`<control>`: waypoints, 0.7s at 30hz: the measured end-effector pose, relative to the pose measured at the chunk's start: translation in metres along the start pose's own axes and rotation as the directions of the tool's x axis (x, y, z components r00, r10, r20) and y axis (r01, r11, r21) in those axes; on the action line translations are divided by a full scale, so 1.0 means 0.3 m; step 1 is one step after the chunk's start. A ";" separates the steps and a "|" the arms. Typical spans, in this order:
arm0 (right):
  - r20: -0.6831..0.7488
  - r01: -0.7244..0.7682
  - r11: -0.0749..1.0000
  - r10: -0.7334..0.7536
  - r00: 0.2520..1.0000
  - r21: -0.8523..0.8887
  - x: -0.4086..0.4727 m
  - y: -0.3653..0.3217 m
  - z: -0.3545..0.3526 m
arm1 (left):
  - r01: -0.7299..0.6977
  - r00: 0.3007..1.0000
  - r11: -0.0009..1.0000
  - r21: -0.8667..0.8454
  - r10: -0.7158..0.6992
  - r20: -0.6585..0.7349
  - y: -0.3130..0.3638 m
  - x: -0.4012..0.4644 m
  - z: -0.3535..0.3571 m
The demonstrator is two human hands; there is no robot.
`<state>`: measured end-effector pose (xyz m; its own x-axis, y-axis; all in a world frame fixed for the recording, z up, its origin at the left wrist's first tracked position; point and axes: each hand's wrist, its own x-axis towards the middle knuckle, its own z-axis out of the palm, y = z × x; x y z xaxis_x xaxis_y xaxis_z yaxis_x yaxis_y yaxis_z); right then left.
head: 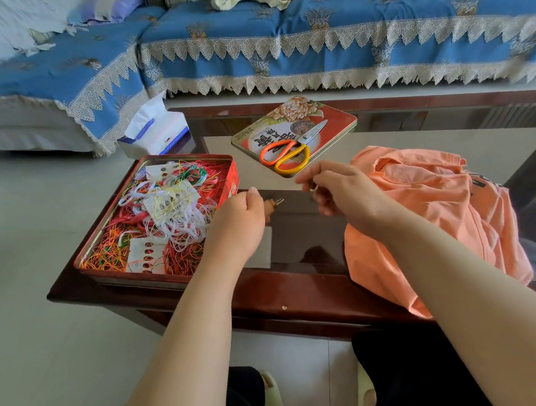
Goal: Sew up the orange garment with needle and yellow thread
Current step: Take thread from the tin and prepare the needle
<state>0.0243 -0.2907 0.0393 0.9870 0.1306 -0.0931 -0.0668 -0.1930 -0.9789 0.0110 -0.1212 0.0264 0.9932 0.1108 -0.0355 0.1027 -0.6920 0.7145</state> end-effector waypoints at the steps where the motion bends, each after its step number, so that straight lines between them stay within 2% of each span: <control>1: 0.007 0.004 0.998 -0.004 1.000 -0.059 -0.004 0.003 0.011 | -0.008 1.000 1.000 -0.009 0.008 -0.020 0.006 -0.005 0.001; 3: 0.010 0.089 0.963 -0.090 0.996 -0.256 -0.010 0.009 0.030 | -0.037 0.997 0.999 -0.004 0.037 -0.064 0.017 -0.012 0.001; 4: 0.005 0.134 0.947 -0.139 0.990 -0.291 -0.013 0.011 0.038 | -0.057 0.994 0.998 0.007 0.058 -0.091 0.021 -0.017 0.001; 10: -0.060 0.176 0.965 -0.192 0.980 -0.196 -0.009 0.018 0.059 | -0.145 0.970 0.988 0.046 0.151 -0.190 0.031 -0.035 0.008; 21: -0.161 0.195 0.933 -0.252 0.954 -0.302 0.000 0.014 0.035 | -0.132 0.975 0.991 0.031 0.135 -0.177 0.020 -0.023 0.014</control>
<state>0.0226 -0.2815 0.0333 0.9823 0.0166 0.1867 0.1742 -0.4480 -0.8769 0.0050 -0.1292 0.0279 0.9724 0.1408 0.1860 -0.0275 -0.7224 0.6909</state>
